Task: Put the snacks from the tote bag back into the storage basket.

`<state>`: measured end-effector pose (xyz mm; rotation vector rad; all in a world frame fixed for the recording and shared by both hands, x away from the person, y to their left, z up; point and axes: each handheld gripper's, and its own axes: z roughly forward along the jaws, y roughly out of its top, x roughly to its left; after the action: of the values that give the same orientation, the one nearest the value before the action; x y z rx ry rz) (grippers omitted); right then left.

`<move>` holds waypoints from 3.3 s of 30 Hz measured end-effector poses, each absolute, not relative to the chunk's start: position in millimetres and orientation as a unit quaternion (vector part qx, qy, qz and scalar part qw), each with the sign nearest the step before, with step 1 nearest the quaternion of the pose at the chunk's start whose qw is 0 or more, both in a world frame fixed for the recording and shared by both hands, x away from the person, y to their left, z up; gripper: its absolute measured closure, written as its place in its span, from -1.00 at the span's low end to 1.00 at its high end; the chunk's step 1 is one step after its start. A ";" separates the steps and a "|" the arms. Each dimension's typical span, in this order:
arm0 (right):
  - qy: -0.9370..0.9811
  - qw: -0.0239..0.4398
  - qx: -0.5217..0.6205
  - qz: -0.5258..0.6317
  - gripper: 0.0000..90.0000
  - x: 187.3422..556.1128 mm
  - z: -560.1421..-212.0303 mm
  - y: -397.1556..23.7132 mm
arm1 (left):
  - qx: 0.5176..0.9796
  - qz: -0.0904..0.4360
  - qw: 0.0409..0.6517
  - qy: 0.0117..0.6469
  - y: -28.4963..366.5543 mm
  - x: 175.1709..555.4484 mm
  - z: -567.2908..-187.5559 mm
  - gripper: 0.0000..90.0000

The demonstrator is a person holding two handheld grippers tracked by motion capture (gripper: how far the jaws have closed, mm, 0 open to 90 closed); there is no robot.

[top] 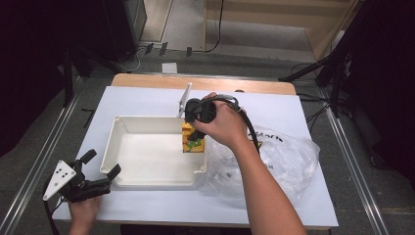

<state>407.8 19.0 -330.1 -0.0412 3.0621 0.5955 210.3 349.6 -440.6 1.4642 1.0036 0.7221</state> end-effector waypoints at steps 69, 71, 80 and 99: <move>0.941 0.065 0.089 0.319 -0.78 402.9 -348.1 -84.7 | 0.631 0.311 0.567 0.429 348.1 210.3 -440.4 -1.00; 0.939 0.065 0.098 0.323 -0.78 401.5 -348.9 -90.5 | 0.631 0.311 0.567 0.429 348.1 210.3 -440.5 -1.00; 0.927 0.079 0.119 0.346 -0.82 396.0 -355.5 -114.3 | 0.631 0.311 0.567 0.429 348.1 210.3 -440.5 -1.00; 0.906 0.093 0.153 0.384 -0.79 385.1 -367.7 -149.1 | 0.632 0.311 0.566 0.428 347.9 210.2 -440.5 -1.00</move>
<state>385.1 -149.1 -367.7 0.4550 2.6890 1.1394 210.2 347.9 -440.5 1.4859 1.0074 0.7311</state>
